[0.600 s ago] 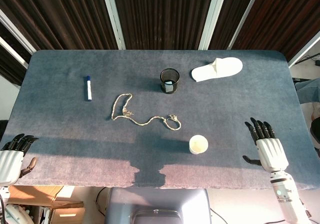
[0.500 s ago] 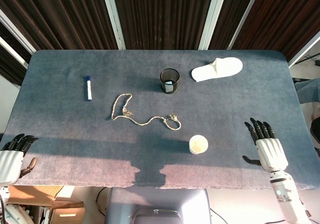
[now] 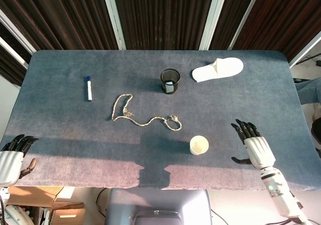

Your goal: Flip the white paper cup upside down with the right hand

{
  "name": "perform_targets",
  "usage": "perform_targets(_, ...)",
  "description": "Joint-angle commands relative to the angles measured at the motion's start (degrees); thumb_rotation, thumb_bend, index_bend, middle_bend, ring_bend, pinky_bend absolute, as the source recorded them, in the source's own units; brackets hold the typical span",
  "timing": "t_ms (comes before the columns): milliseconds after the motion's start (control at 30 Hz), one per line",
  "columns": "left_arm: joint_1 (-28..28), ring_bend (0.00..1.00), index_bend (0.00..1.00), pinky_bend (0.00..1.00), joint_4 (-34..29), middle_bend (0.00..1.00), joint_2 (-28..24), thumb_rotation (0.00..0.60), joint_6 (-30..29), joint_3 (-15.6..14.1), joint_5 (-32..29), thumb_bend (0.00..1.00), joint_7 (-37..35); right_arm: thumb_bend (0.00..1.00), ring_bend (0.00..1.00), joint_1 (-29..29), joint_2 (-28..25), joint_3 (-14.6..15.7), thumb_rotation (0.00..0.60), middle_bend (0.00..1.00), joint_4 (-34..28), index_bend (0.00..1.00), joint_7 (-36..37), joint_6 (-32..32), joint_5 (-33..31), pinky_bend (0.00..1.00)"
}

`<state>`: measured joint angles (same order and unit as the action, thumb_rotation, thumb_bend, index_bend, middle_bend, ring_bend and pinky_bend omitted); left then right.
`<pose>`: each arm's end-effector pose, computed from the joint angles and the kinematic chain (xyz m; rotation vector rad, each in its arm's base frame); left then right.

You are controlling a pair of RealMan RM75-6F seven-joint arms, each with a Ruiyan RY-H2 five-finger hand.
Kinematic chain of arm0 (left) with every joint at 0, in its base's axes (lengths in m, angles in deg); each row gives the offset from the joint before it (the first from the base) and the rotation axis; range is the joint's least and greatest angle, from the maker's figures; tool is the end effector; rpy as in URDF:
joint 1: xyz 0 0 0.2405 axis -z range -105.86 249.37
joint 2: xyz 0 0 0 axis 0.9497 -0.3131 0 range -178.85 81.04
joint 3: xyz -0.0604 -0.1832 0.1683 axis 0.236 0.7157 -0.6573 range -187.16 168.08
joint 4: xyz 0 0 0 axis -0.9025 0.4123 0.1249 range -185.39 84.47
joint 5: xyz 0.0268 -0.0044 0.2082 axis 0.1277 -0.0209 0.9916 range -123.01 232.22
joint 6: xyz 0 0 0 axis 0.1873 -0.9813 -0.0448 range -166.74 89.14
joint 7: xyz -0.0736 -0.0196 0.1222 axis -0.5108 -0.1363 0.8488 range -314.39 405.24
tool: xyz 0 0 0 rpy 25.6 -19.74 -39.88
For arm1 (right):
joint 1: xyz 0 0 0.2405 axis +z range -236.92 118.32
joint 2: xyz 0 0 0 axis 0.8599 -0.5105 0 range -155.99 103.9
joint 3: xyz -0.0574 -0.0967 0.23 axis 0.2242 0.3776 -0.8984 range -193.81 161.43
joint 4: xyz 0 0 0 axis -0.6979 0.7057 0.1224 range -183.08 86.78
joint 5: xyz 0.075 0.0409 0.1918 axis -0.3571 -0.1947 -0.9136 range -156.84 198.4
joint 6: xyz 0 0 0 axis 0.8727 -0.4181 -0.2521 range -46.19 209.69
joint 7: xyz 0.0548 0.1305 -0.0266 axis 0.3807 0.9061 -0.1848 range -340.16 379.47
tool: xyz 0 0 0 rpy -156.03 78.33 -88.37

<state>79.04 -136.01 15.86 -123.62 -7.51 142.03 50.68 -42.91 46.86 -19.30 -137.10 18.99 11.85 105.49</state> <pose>-0.3234 0.1936 0.1638 -1.4866 -0.7223 -0.7886 -0.2796 -0.2371 0.0804 1.6283 -1.0360 0.9298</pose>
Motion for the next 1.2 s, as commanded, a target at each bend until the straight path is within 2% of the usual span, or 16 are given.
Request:
perform_targets(33,-0.22,0.15,0.27,0.34,-0.08,0.22,-0.15,0.6,-0.44,0.08,0.01,0.34,-0.25,0.11,0.0,3.25,3.1,0.21,0.6,0.02,4.24,0.03,7.78,3.43,2.73,0.08)
perform_targets(267,-0.26,0.15,0.27,0.34,0.0,0.22,-0.25,0.6,-0.48,-0.01,0.2,0.34,-0.51,0.11,0.02,6.49,8.31,0.21,0.6,0.12,10.36,0.13,16.87,5.38,4.9,0.16)
perform_targets(600,-0.62,0.15,0.28,0.34,0.03,0.22,-0.65,0.6,-1.23,0.19,0.19,0.34,-1.94,0.11,0.18,9.06,13.18,0.7,0.6,0.27,16.1,0.33,26.14,5.3,6.7,0.3)
perform_targets(733,-0.64,0.15,0.28,0.34,0.04,0.22,-0.68,0.6,-1.37,0.08,0.55,0.34,-2.01,0.11,0.23,9.67,14.78,1.12,0.6,0.32,18.1,0.39,27.21,5.0,7.29,0.33)
perform_targets(933,-0.77,0.15,0.28,0.34,-0.05,0.22,-0.78,0.6,-1.65,0.1,0.63,0.34,-2.29,0.11,0.26,10.33,16.66,1.55,0.6,0.32,20.27,0.43,27.23,4.99,7.31,0.36)
perform_targets(1200,-0.93,0.16,0.28,0.34,-0.05,0.22,-1.01,0.6,-1.84,0.14,0.6,0.34,-2.76,0.28,0.34,10.57,19.26,1.57,0.6,0.38,23.57,0.52,26.46,3.4,7.31,0.44)
